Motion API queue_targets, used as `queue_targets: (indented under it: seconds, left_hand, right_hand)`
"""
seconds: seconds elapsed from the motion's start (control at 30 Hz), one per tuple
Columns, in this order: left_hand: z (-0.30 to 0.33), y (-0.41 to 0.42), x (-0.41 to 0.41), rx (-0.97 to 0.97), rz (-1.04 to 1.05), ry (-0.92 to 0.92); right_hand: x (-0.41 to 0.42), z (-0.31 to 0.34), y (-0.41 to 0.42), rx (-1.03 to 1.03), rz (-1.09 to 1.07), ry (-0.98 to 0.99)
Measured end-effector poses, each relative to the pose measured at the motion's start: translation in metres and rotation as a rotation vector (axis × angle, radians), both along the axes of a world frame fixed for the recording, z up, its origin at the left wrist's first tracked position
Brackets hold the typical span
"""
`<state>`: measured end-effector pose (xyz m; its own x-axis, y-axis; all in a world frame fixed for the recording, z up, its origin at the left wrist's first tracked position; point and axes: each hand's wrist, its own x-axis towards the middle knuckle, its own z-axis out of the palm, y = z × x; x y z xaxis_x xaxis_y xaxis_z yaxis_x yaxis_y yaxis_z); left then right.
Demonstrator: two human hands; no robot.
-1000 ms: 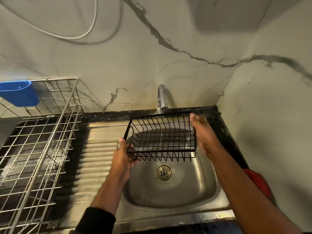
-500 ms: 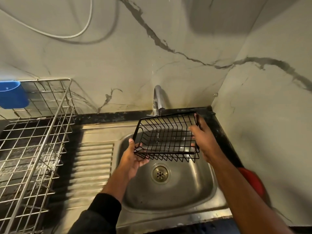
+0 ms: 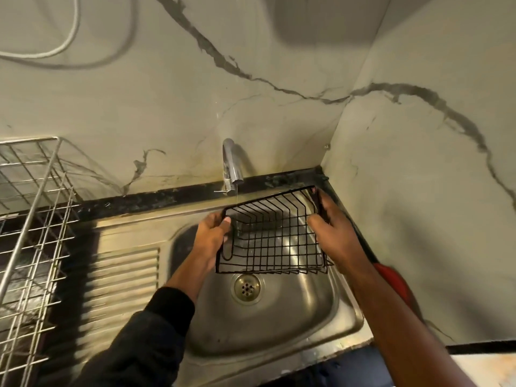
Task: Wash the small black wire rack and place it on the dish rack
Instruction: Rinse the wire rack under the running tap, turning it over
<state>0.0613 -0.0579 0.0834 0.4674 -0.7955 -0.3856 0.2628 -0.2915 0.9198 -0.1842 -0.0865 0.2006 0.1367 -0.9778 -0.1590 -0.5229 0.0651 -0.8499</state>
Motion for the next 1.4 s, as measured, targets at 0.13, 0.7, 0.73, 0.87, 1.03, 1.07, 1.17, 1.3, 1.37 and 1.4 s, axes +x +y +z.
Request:
queue_targets:
  seconds: [0.13, 0.7, 0.73, 0.87, 1.03, 1.07, 1.17, 1.3, 1.37, 1.4]
  left_hand:
    - [0.0, -0.026, 0.003, 0.041, -0.173, -0.413]
    - [-0.019, -0.015, 0.012, 0.061, -0.23, -0.622]
    - [-0.019, -0.014, 0.013, 0.049, -0.19, -0.587]
    - [-0.021, -0.007, 0.015, 0.012, -0.138, -0.5]
    - [-0.028, -0.003, 0.016, 0.064, -0.135, -0.495]
    - [-0.03, -0.002, 0.016, 0.067, -0.147, -0.498]
    - [-0.035, 0.001, 0.017, 0.062, -0.165, -0.482]
    - [-0.037, 0.003, 0.011, 0.008, -0.16, -0.422]
    - [-0.035, 0.003, 0.008, -0.001, -0.161, -0.398]
    - [-0.034, 0.002, 0.007, -0.005, -0.157, -0.391]
  right_hand:
    - [-0.003, 0.012, 0.003, -0.035, 0.048, 0.031]
    - [0.076, 0.024, -0.036, -0.177, 0.392, 0.31]
    - [0.082, 0.022, -0.036, -0.178, 0.411, 0.325]
    - [0.097, 0.016, -0.038, -0.207, 0.41, 0.4]
    - [0.107, 0.009, -0.038, -0.17, 0.445, 0.372]
    - [0.108, 0.008, -0.038, -0.163, 0.449, 0.366]
    - [0.109, 0.005, -0.04, -0.133, 0.463, 0.378]
    - [0.108, 0.004, -0.044, -0.136, 0.498, 0.409]
    - [0.107, 0.005, -0.047, -0.144, 0.503, 0.423]
    - [0.106, 0.005, -0.048, -0.147, 0.506, 0.429]
